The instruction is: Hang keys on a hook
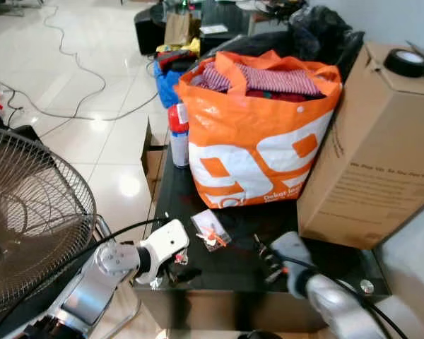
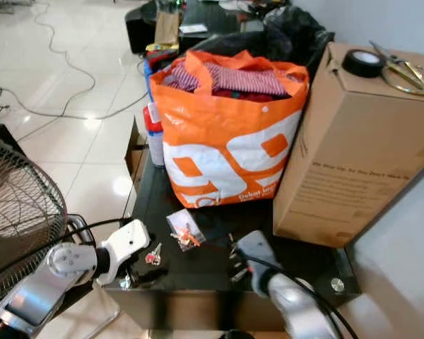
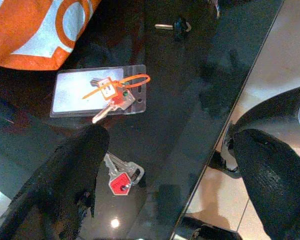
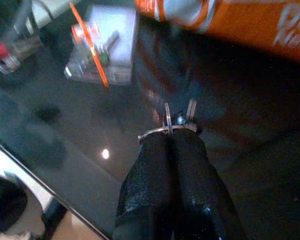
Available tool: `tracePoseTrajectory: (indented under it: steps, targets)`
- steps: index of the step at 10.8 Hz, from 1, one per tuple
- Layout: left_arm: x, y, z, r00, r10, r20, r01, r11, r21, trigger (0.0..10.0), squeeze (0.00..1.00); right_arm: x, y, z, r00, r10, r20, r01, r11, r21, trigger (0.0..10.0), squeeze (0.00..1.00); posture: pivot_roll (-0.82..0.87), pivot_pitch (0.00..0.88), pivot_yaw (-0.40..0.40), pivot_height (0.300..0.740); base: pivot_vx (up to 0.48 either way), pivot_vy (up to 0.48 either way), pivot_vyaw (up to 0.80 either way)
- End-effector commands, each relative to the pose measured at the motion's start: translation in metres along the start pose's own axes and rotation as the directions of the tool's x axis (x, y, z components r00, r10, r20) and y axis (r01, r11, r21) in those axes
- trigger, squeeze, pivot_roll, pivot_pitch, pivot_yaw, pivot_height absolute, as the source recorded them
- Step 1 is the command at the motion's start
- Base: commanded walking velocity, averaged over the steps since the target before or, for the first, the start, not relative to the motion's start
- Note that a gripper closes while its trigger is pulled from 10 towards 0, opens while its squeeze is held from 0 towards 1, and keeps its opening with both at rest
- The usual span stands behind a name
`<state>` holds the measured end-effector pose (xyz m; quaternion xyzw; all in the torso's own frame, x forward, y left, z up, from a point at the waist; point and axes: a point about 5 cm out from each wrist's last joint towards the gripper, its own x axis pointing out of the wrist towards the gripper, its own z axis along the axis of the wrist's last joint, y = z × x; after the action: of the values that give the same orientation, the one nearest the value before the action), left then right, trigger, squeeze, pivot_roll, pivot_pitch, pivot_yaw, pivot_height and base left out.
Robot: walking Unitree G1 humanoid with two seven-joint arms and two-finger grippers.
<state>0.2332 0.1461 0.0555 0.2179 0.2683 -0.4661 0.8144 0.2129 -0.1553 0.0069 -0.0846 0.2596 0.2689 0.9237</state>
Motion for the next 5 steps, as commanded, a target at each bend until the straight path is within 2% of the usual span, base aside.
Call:
tracePoseTrajectory:
  steps: [1,2,3,4,5]
  targets:
    - [-0.003,0.004,0.002,0.999,0.031,0.023,-0.031,0.999,-0.009,10.0,0.00,-0.006,-0.003,0.010,0.999,0.003,0.053,-0.003,1.000,0.002,0.0,0.00,-0.13,0.000,0.023,0.740,0.000,0.000,0.00]
    - [-0.005,0.008,0.008,0.994,0.084,0.064,-0.083,0.996,-0.017,10.0,0.00,-0.018,-0.003,0.019,0.994,-0.019,0.110,0.015,0.999,0.039,0.0,0.00,-0.12,0.000,0.026,0.740,0.000,0.000,0.00]
    - [-0.010,0.016,0.019,0.970,0.196,0.143,-0.190,0.980,-0.050,10.0,0.00,-0.037,-0.007,0.035,0.973,-0.114,0.201,0.088,0.987,0.134,0.0,0.00,-0.11,0.000,0.028,0.740,0.000,0.000,0.00]
    - [-0.012,0.019,0.023,0.957,0.235,0.172,-0.227,0.972,-0.066,10.0,0.00,-0.042,-0.007,0.040,0.964,-0.146,0.224,0.108,0.979,0.173,0.0,0.00,-0.11,0.000,0.031,0.740,0.000,0.000,0.00]
    - [-0.018,0.026,0.034,0.918,0.316,0.240,-0.297,0.948,-0.114,10.0,0.00,-0.052,-0.007,0.053,0.933,-0.217,0.288,0.149,0.959,0.241,0.0,0.00,-0.11,0.000,0.036,0.740,0.000,0.000,0.00]
